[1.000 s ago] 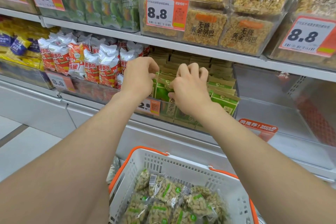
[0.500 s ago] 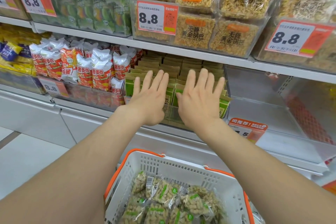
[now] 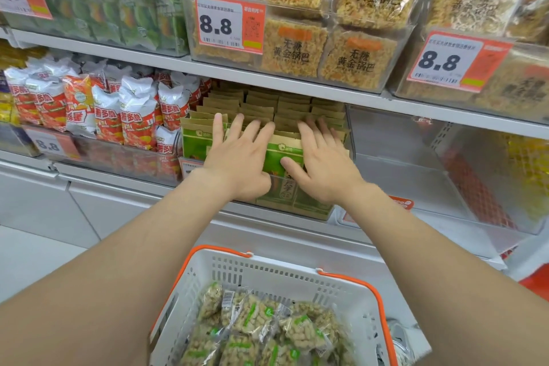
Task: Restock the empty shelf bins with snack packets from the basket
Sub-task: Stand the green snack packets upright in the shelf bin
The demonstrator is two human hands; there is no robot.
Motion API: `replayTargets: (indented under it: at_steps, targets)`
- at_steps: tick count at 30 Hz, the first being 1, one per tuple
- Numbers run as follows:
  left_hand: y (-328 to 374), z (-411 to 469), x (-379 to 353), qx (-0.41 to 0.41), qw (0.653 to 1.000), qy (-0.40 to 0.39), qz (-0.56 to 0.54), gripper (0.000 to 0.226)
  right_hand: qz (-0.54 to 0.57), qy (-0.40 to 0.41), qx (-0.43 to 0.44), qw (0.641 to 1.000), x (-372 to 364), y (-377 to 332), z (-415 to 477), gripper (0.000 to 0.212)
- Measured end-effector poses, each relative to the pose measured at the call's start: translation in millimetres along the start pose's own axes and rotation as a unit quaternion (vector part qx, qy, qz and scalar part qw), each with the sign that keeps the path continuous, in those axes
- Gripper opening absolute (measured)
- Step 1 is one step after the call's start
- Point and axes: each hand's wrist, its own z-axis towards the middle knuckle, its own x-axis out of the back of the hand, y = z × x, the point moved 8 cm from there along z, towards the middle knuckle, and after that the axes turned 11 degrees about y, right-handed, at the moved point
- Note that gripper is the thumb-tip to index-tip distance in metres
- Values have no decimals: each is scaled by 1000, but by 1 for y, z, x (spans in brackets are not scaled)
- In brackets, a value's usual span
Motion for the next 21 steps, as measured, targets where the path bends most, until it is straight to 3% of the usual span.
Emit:
replayTargets:
  at_steps: [6, 10, 14, 18, 21]
  targets:
    - [15, -4, 4, 45, 999, 25, 15, 91, 21, -2, 2, 1000, 5, -2, -5, 85]
    - [50, -8, 19, 28, 998, 47, -30, 92, 80, 35, 3, 996, 37, 2, -21, 59]
    - [80, -14, 44, 22, 984, 160, -73, 51, 80, 125, 25, 989, 70, 3, -50, 34]
    - [105, -17, 41, 16, 989, 94, -117, 17, 72, 159, 22, 984, 89, 12, -76, 33]
    - [114, -19, 27, 31, 990, 15, -138, 5, 41, 92, 0, 995, 87, 21, -98, 33]
